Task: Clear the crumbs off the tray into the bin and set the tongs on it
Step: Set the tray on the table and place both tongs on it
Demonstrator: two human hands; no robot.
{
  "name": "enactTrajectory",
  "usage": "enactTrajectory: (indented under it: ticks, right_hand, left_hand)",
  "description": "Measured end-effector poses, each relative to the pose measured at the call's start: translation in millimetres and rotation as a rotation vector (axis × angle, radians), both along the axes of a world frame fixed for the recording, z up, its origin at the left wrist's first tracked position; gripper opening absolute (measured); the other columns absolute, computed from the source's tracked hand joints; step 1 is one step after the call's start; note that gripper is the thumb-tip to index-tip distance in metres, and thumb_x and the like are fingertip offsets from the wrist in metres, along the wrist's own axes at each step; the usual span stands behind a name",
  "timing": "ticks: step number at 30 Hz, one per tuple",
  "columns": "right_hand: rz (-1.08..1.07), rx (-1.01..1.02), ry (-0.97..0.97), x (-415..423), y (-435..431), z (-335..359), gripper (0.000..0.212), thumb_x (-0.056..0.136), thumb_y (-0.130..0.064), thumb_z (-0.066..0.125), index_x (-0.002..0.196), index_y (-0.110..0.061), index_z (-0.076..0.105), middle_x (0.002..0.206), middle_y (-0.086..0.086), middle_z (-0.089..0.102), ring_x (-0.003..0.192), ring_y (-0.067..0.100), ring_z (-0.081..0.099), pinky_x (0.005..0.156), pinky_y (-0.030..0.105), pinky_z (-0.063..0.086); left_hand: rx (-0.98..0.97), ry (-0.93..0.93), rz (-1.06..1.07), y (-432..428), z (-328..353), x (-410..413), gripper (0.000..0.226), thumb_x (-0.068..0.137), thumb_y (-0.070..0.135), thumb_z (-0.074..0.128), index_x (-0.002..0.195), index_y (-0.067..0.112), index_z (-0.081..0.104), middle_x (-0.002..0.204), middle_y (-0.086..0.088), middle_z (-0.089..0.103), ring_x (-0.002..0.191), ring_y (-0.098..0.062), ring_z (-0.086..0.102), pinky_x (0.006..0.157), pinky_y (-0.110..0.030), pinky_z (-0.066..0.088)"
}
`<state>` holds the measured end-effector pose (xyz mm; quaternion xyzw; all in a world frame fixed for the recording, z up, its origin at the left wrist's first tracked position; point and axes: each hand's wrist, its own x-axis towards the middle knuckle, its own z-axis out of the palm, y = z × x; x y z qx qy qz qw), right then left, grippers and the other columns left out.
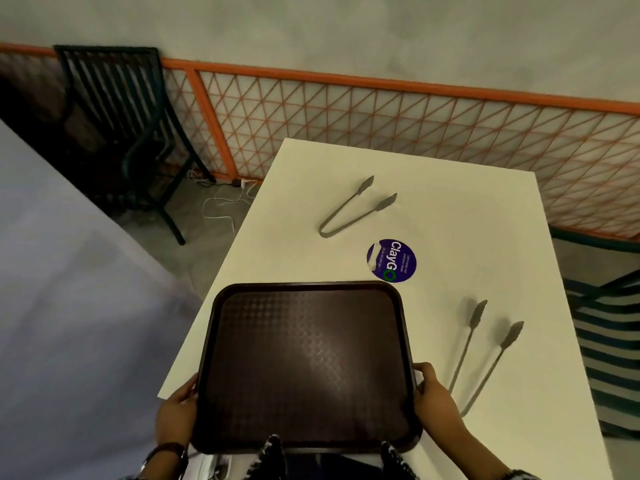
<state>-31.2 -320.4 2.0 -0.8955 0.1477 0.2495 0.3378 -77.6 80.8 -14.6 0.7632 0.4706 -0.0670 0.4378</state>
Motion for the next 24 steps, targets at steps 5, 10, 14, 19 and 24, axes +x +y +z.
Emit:
enactTrajectory:
  ticks: [5, 10, 14, 19, 24]
  right_hand:
    - [-0.074, 0.014, -0.023, 12.7, 2.6, -1.2, 0.038, 0.091, -0.003, 0.037, 0.128, -0.012, 0.037, 0.055, -0.003, 0.050, 0.049, 0.011, 0.050, 0.044, 0.021, 0.033]
    - [-0.150, 0.019, -0.024, 25.5, 5.7, -0.3, 0.037, 0.092, -0.003, 0.037, 0.127, -0.014, 0.037, 0.057, -0.004, 0.052, 0.050, 0.010, 0.052, 0.044, 0.020, 0.034]
    - [-0.202, 0.015, 0.006, 34.1, 10.1, 1.0, 0.036, 0.093, -0.007, 0.037, 0.127, -0.018, 0.036, 0.060, -0.005, 0.053, 0.054, 0.011, 0.054, 0.046, 0.021, 0.036]
    - [-0.251, 0.024, 0.040, 45.4, 19.9, 2.9, 0.039, 0.092, -0.005, 0.038, 0.129, -0.018, 0.034, 0.065, 0.001, 0.058, 0.058, 0.016, 0.058, 0.048, 0.023, 0.041]
    - [-0.281, 0.025, 0.045, 59.8, 31.4, 6.1, 0.042, 0.092, -0.005, 0.039, 0.132, -0.015, 0.032, 0.069, -0.003, 0.056, 0.061, 0.013, 0.057, 0.048, 0.019, 0.039]
  left_hand:
    - [-0.006, -0.011, -0.052, 2.7, -2.5, 32.9, 0.038, 0.090, 0.006, 0.048, 0.125, 0.015, 0.059, 0.131, -0.015, 0.058, 0.117, -0.035, 0.054, 0.105, -0.045, 0.040]
    - [-0.033, -0.001, -0.122, 10.3, -7.6, 68.4, 0.039, 0.090, 0.005, 0.048, 0.126, 0.016, 0.058, 0.133, -0.014, 0.056, 0.120, -0.035, 0.052, 0.106, -0.046, 0.039]
    - [-0.080, 0.000, -0.134, 13.4, -6.1, 94.0, 0.040, 0.089, -0.001, 0.045, 0.125, 0.011, 0.058, 0.133, -0.017, 0.055, 0.119, -0.036, 0.052, 0.105, -0.044, 0.039]
    - [-0.126, -0.012, -0.150, 21.3, -1.0, 121.0, 0.043, 0.088, -0.001, 0.043, 0.124, 0.016, 0.059, 0.128, -0.012, 0.060, 0.105, -0.029, 0.056, 0.094, -0.036, 0.042]
    - [-0.128, -0.028, -0.176, 25.4, 2.1, 145.4, 0.042, 0.089, 0.000, 0.043, 0.124, 0.016, 0.059, 0.124, -0.011, 0.062, 0.101, -0.026, 0.055, 0.094, -0.037, 0.043]
